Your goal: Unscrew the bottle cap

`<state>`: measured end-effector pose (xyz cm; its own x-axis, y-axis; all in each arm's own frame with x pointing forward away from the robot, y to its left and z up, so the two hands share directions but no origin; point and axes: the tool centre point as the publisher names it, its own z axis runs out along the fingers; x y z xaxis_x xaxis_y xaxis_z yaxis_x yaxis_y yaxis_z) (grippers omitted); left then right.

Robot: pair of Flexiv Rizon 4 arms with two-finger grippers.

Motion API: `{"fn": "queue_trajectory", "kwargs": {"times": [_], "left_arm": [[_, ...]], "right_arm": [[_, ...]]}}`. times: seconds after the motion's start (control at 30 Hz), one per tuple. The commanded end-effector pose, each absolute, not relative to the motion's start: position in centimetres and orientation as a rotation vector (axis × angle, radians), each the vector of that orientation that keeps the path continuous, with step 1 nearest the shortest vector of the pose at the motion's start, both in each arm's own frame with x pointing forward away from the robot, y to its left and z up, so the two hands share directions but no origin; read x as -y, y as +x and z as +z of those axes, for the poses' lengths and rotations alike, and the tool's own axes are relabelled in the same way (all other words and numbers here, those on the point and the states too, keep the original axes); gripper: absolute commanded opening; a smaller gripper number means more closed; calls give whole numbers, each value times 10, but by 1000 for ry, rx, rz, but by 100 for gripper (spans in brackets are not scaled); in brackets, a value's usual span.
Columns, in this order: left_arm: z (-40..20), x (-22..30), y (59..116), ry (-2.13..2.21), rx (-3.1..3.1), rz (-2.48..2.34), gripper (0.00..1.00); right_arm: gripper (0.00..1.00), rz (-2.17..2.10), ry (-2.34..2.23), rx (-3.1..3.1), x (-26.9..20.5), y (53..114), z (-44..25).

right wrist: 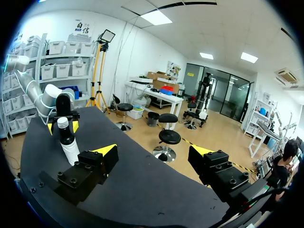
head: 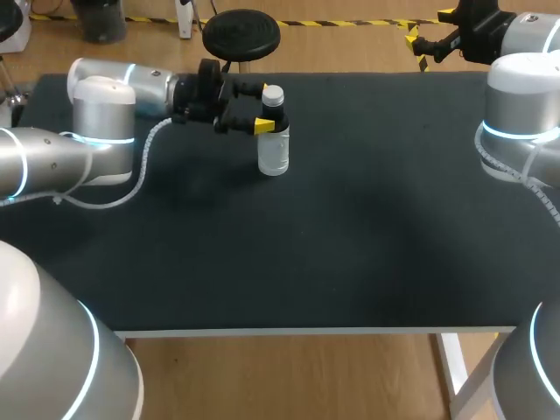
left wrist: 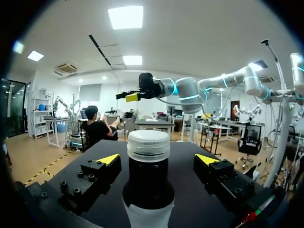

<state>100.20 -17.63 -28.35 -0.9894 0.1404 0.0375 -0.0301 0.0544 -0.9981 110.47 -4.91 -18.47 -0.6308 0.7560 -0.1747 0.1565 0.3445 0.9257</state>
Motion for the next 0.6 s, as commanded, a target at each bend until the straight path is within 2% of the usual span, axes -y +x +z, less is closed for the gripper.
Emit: {"fn": "queue_trajectory", "kwargs": {"times": [0.03,0.17,0.23,0.27,0.4,0.5,0.6], "left_arm": [[-285,176,1005,-121,2181,2071,100],[-286,177,1005,-121,2183,2070,99],[-286,177,1005,-122,2183,2069,58],[-286,177,1005,-122,2184,2069,45],[-285,177,1006,-123,2184,2072,36],[-285,177,1006,-123,2185,2072,34],[-285,177,1006,-124,2186,2072,22]], "right_arm": [[100,1291,793,-2011,50,1105,-185],[100,1291,793,-2011,50,1105,-185],[100,1291,793,-2011,50,1105,-185],[100,1291,793,-2011,50,1105,-185],[100,1291,793,-2011,50,1105,-185],[100,1291,793,-2011,50,1105,-185],[100,1291,793,-2011,50,1105,-185]]}}
